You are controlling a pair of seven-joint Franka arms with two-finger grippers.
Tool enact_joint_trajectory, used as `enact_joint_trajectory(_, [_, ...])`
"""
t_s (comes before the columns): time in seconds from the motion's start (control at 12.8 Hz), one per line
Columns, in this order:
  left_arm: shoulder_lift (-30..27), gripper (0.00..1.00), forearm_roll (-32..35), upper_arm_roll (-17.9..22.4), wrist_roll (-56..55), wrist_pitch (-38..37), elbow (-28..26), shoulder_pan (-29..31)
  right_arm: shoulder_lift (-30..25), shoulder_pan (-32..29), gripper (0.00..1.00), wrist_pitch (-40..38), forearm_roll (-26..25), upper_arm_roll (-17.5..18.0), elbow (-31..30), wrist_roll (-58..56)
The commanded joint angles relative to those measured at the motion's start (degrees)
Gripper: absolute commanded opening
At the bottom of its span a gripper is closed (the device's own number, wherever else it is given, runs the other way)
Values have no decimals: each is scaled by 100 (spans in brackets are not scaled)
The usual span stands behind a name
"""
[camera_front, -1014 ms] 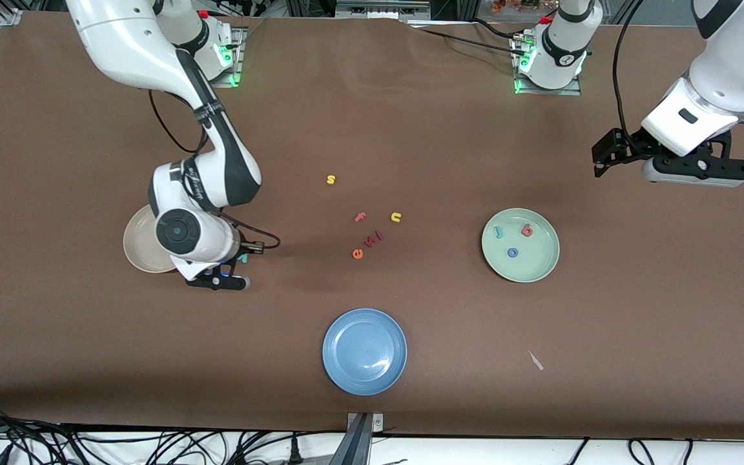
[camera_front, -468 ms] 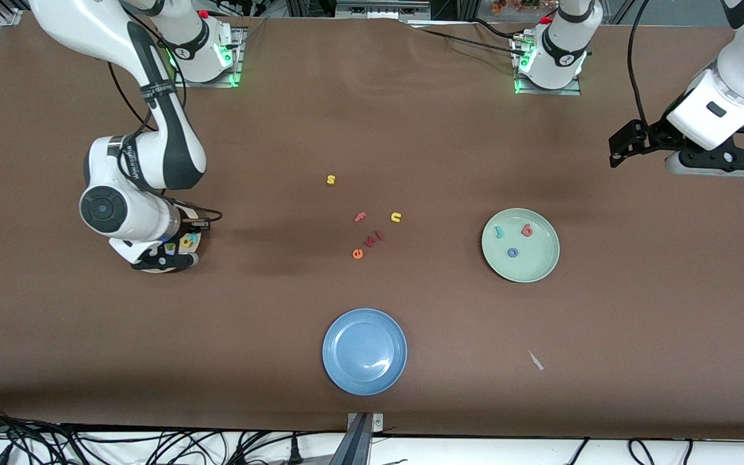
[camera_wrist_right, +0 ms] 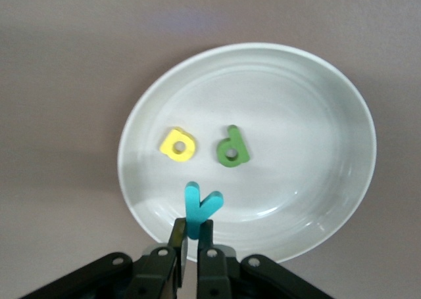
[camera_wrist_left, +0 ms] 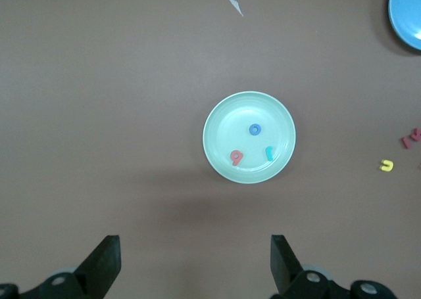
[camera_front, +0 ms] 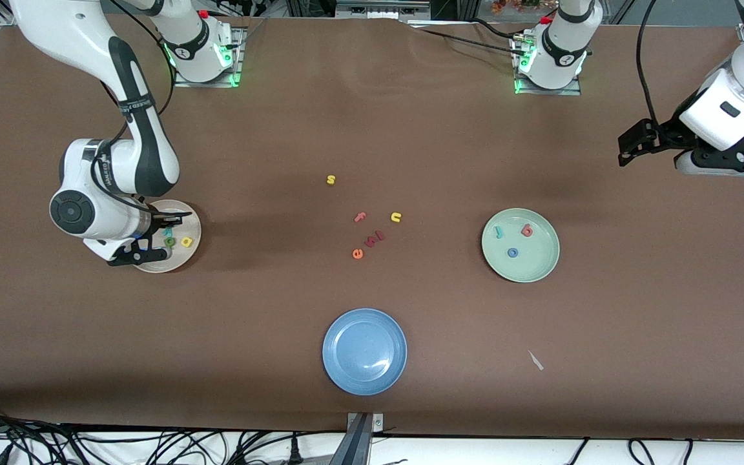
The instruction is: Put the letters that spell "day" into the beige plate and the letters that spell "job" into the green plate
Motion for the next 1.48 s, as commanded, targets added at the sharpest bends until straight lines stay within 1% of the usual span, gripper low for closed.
enact_joint_trajectory(0.0, [168, 100, -52, 153, 309, -232, 305, -19, -40, 25, 100, -380, 59, 24, 173, 3])
enact_joint_trajectory(0.08, [168, 100, -122, 353, 484, -232, 262, -27, -40, 43, 100, -774, 59, 33, 462, 3])
enact_joint_trajectory(0.16, [177, 100, -123, 364, 459, -206, 270, -54, -23, 52, 100, -1169, 59, 33, 752, 21])
enact_joint_trajectory(0.23, [177, 100, -97, 364, 450, -162, 279, -54, -22, 52, 100, -1391, 59, 42, 938, 21])
enact_joint_trajectory(0.39, [177, 100, -44, 382, 556, -13, 270, -89, -22, 78, 100, -1498, 59, 68, 1141, -5])
enact_joint_trajectory(0.47, [168, 100, -44, 391, 547, 74, 244, -124, -31, 174, 100, -1646, 68, 68, 1290, -5])
enact_joint_trajectory(0.55, [107, 100, -44, 408, 564, 162, 209, -159, -31, 262, 100, -1979, 111, 77, 1570, -5])
enact_joint_trajectory(0.7, [-16, 100, -35, 408, 521, 163, 103, -177, -14, 455, 100, -2682, 112, 77, 2133, 3])
enact_joint_trajectory(0.94, [18, 100, -43, 469, 363, 181, 138, -203, -22, 570, 100, -3219, 112, 77, 2634, -5])
enact_joint_trajectory(1.01, [27, 100, -44, 557, 284, 172, 155, -342, -31, 570, 100, -3413, 112, 68, 2775, -5])
enact_joint_trajectory(1.17, [53, 100, -44, 567, 222, 172, 191, -353, 73, 570, 100, -3816, 111, 77, 3196, -14])
enact_joint_trajectory(1.33, [54, 100, -52, 549, 248, 155, 191, -300, -22, 693, 100, -3933, 146, 68, 3286, 12])
enact_joint_trajectory(1.4, [54, 100, -44, 549, 239, 137, 199, -300, -92, 624, 100, -3968, 216, 164, 3304, 151])
